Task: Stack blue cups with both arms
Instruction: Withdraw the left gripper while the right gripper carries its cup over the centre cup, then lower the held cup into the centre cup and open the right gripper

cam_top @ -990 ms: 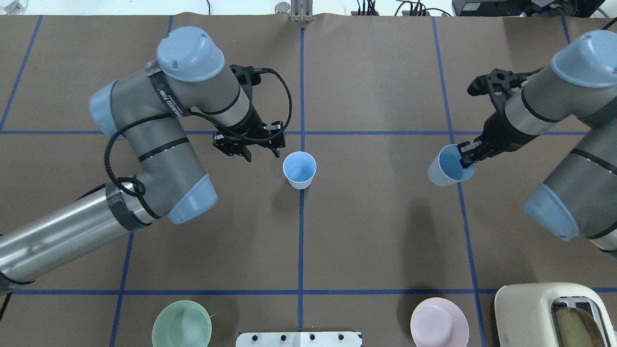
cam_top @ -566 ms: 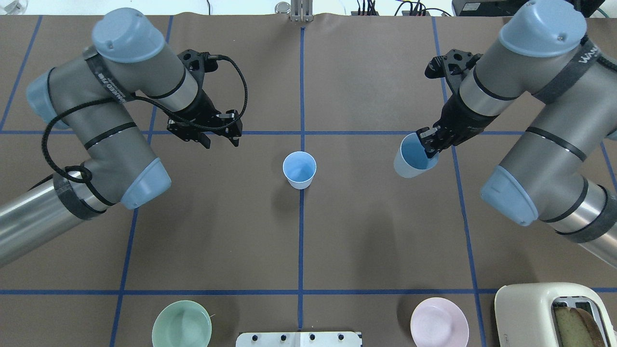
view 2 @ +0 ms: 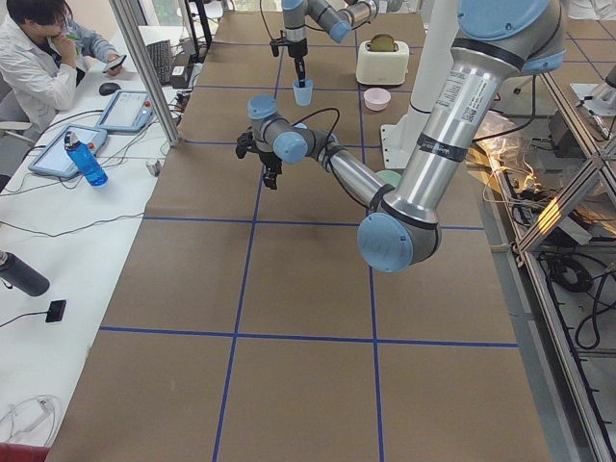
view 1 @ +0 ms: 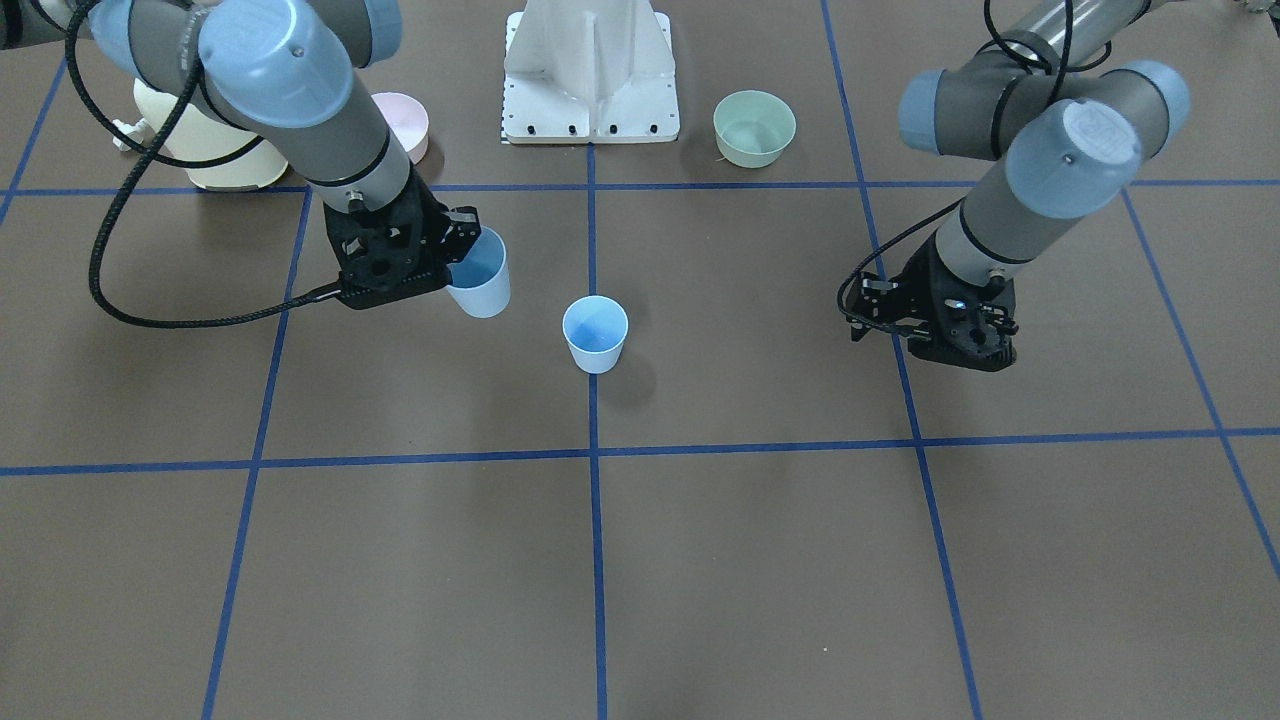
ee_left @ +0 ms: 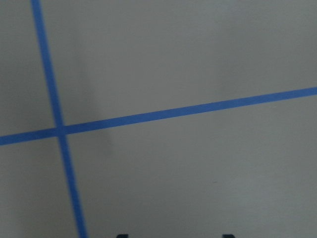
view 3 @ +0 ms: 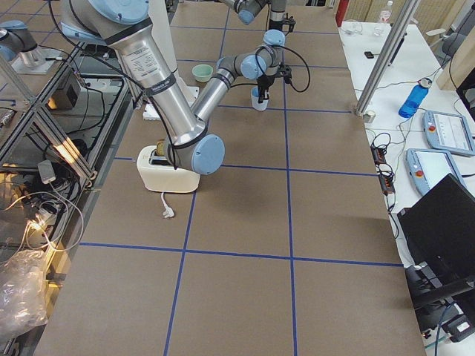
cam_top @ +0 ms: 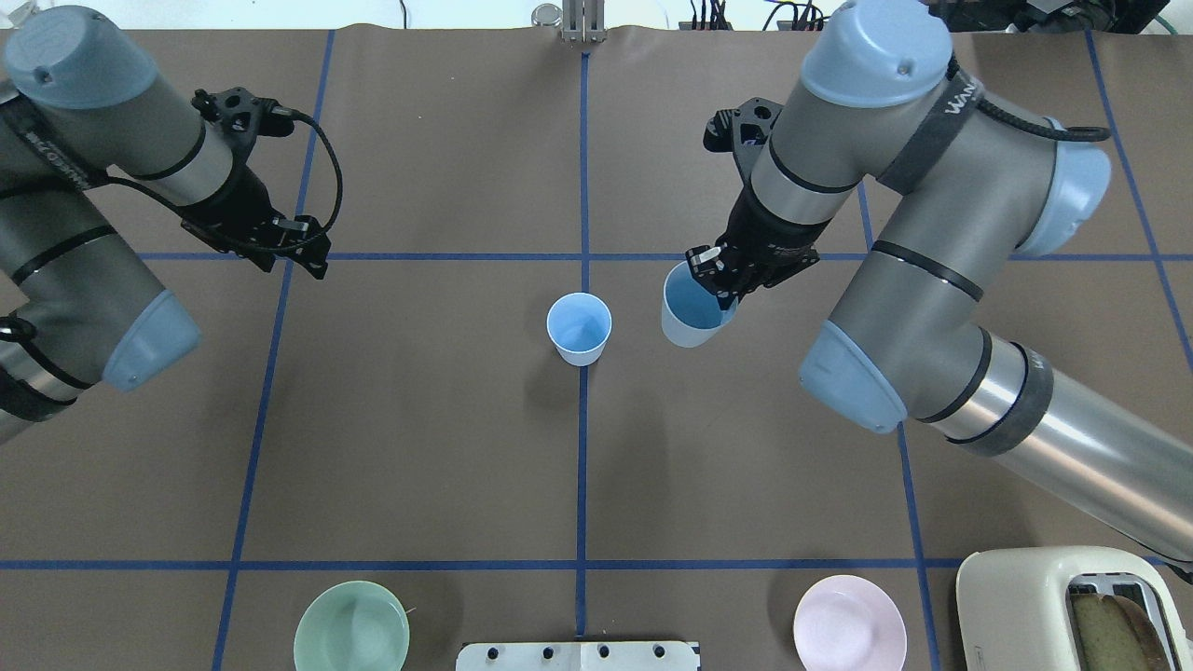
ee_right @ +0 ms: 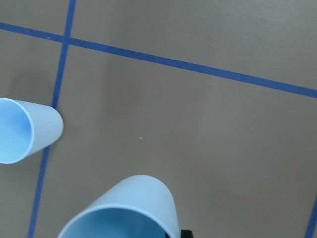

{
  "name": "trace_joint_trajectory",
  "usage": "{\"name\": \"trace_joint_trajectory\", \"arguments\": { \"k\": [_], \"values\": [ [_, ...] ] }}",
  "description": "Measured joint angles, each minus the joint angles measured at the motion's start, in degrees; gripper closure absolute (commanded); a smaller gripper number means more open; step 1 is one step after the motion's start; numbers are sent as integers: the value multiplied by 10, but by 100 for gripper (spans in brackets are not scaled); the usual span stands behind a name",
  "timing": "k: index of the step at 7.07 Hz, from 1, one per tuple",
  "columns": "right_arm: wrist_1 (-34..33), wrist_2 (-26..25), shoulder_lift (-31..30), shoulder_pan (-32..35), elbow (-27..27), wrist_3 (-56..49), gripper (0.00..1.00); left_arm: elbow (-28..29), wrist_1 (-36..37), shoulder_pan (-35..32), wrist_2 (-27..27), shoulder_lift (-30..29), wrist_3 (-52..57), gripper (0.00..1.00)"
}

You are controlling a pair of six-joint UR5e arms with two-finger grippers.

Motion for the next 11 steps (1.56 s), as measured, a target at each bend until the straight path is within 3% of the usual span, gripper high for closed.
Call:
{"name": "trace_joint_trajectory", "arguments": {
  "k": [3, 5, 6, 11],
  "values": [
    [2, -23, 70, -31, -54, 37, 100, 2, -2, -35, -2, 43, 83, 27],
    [5, -29, 98, -36, -86, 40, 100, 3, -6, -49, -16, 57, 97, 17],
    [7, -36, 110, -40, -101, 40, 100, 4, -6, -55, -20, 61, 107, 17],
    [38, -50, 119, -50, -134, 41, 100, 7, -6, -61, -21, 65, 115, 17]
  ]
}}
